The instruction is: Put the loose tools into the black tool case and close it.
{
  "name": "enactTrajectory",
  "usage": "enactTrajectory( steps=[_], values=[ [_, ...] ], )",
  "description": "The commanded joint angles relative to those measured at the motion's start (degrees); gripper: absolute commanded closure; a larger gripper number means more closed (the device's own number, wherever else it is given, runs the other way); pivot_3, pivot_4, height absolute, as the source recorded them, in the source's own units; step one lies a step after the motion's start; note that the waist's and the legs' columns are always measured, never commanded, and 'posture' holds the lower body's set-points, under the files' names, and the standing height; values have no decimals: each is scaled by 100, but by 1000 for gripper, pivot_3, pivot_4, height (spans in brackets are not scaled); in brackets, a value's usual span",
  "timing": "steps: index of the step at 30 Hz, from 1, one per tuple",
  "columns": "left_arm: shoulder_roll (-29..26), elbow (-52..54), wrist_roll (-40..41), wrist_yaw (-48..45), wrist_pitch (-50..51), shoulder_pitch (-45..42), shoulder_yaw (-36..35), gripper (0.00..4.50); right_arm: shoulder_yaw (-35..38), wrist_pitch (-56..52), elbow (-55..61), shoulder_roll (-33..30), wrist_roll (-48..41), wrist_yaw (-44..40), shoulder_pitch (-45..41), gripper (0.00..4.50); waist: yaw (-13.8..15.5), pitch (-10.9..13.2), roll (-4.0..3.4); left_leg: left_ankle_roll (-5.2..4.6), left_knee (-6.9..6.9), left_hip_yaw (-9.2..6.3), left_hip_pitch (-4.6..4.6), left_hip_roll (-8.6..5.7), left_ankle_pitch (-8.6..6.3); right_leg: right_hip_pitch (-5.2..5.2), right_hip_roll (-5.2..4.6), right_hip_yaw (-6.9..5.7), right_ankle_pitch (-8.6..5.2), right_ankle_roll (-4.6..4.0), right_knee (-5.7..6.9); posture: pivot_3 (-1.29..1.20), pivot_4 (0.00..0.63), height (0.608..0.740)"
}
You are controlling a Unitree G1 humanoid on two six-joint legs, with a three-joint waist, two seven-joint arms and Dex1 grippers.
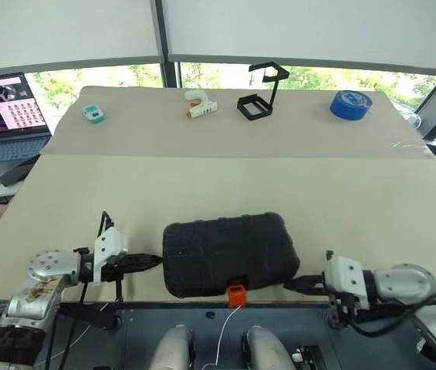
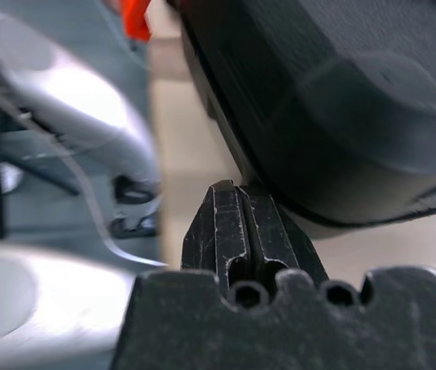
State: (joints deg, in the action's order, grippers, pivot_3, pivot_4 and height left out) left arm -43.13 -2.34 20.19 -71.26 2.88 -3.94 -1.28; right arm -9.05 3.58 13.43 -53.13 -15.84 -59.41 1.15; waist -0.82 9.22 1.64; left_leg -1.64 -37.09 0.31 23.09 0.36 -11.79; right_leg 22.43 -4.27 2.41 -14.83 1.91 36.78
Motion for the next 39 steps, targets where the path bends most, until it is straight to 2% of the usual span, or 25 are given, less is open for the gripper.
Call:
enactTrajectory(
  steps=[1, 8, 12, 16, 18, 20, 22, 25, 29, 34, 39],
  values=[
    [91, 69, 7, 101, -17, -24, -10, 4478, 45, -72, -144, 267, 265, 171, -472, 4500, -1, 0, 0, 0, 1, 0, 0, 0, 0, 2, 0, 0, 0, 0, 1, 0, 150, 740],
    [579, 619, 132, 421, 80, 261, 142, 4478, 22, -37, -1287, 875, 846, 476, -1726, 4500, 8, 1, -1, 0, -2, 1, 3, -9, 0, 7, -7, 1, 2, 1, 10, 0, 150, 740],
    [844, 1232, 545, 733, 454, 482, -27, 4478, -2, 176, -2280, 1243, 1328, 927, -2376, 4500, 14, 1, 0, 0, -2, -6, 10, -17, 1, 15, -9, 0, 2, 1, 18, 0, 150, 740],
    [226, 1829, 1557, 510, 1556, 837, -772, 4478, 84, 224, -2700, 1290, 1509, 1029, -2643, 4500, 10, 3, 2, 0, -2, -5, 21, -17, 1, 29, -14, 3, 2, 2, 23, 0, 150, 740],
    [-244, 1718, 2177, 437, 2331, 715, -1277, 4478, 182, 117, -2695, 1178, 1401, 882, -2596, 4500, -2, 4, 1, 0, -1, -7, 23, -12, 1, 38, -8, 2, 2, 0, 30, 0, 150, 740],
    [-553, 1469, 2450, 451, 2782, 350, -1479, 4478, 247, -63, -2573, 1042, 1275, 687, -2469, 4500, 14, 10, -9, 0, 0, -7, 20, -10, 1, 41, -4, 1, 1, -2, 34, 0, 150, 740],
    [-606, 1258, 2456, 631, 2965, -75, -1464, 4478, 284, -273, -2409, 952, 1160, 527, -2345, 4500, 54, 13, -14, -1, -2, -12, 20, -14, 2, 33, -6, -8, 0, -1, 34, 0, 150, 740],
    [-420, 774, 1885, 1207, 3043, -956, -1049, 4478, 275, -559, -2075, 856, 1041, 290, -2096, 4500, 51, 13, -14, -1, -5, -6, 6, -27, 3, 5, -16, -9, -5, 9, 22, 0, 150, 740],
    [294, 164, 1141, 1653, 2823, -1922, -213, 4478, 68, -1062, -1397, 925, 988, 119, -1772, 4500, 62, 13, -12, -1, -10, -10, 11, -40, 2, 7, -15, -8, -5, 15, 25, 0, 150, 740],
    [663, -362, 507, 1594, 2650, -2196, 447, 4478, -62, -1274, -1247, 1287, 1135, 367, -1943, 4500, -55, 16, -7, 0, -11, -9, 15, -39, 2, 15, -7, -1, -5, 16, 29, 0, 150, 740],
    [811, -224, 532, 1477, 2751, -2085, 560, 4478, -93, -1166, -1575, 1559, 1299, 578, -2292, 4500, -65, 16, -6, 0, -7, -10, 21, -37, 2, 32, -6, 2, -5, 15, 37, 0, 150, 740]
  ],
)
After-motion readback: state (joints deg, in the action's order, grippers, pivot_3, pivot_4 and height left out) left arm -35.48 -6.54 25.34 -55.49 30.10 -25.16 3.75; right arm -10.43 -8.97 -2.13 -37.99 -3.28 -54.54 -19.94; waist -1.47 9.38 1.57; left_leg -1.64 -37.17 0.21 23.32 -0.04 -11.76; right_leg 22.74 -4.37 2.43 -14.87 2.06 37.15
